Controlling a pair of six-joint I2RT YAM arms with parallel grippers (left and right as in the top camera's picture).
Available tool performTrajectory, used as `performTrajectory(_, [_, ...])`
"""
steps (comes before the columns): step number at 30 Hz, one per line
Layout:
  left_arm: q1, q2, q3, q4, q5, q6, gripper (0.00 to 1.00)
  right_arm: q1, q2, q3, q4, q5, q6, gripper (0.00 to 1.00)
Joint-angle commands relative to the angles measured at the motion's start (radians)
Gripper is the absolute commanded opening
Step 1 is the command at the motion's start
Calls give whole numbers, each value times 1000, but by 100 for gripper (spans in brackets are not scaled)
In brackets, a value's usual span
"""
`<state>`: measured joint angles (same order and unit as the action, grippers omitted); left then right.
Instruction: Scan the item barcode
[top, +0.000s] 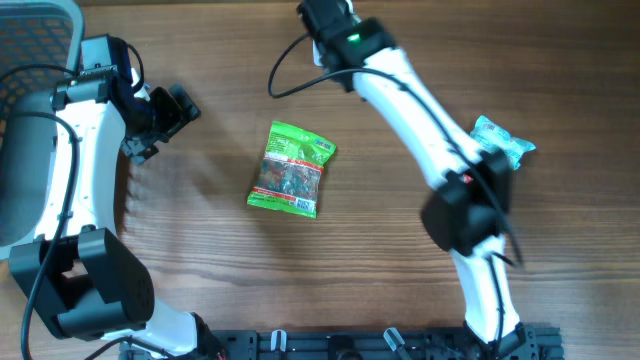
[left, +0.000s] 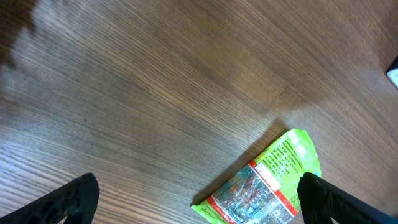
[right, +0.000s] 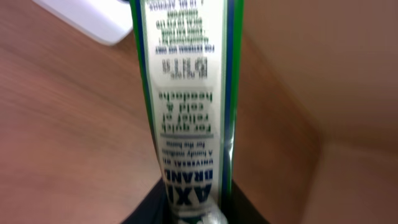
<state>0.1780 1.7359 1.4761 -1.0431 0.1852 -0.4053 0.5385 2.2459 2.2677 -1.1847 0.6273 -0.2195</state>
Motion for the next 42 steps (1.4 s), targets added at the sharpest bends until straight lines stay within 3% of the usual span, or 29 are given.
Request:
performTrajectory(1, [2, 8, -3, 0, 8, 8, 100, -60, -114, 15, -168, -299, 202, 7])
performTrajectory(5, [2, 8, -3, 0, 8, 9, 100, -176, -137, 14, -409, -476, 249, 7])
performTrajectory(11, [2, 8, -3, 0, 8, 9, 100, -311, -168, -117, -424, -663, 250, 7])
performTrajectory(14, [2, 8, -3, 0, 8, 8, 100, -328, -238, -296, -424, -579, 293, 7])
performTrajectory(17, [2, 8, -3, 0, 8, 8, 100, -331, -293, -500, -375, -451, 362, 7])
performTrajectory(22, [2, 8, -3, 0, 8, 8, 100, -330, -309, -749, -142, -531, 380, 8])
performTrajectory(25, [2, 8, -3, 0, 8, 8, 100, -331, -309, -851, -42, -547, 384, 22])
performTrajectory(30, [2, 8, -3, 0, 8, 8, 100, -331, -309, -878, -9, -538, 376, 72])
performTrajectory(31, [2, 8, -3, 0, 8, 8, 100, -331, -309, -878, -8, -538, 376, 79])
performTrajectory(34, [2, 8, -3, 0, 8, 8, 100, -330, -309, -878, 26, -540, 377, 85])
performTrajectory(36, [2, 8, -3, 0, 8, 8, 100, -330, -309, -878, 76, -610, 376, 83])
performTrajectory(39, [2, 8, -3, 0, 8, 9, 100, -330, -309, -878, 133, -778, 377, 69])
performTrajectory(40, [2, 8, -3, 0, 8, 8, 100, -330, -309, -878, 155, -835, 377, 60])
performTrajectory(41, [2, 8, -3, 0, 8, 8, 100, -329, -309, -878, 177, -894, 380, 44])
performTrajectory(42, [2, 8, -3, 0, 8, 8, 100, -328, -309, -878, 190, -938, 380, 38])
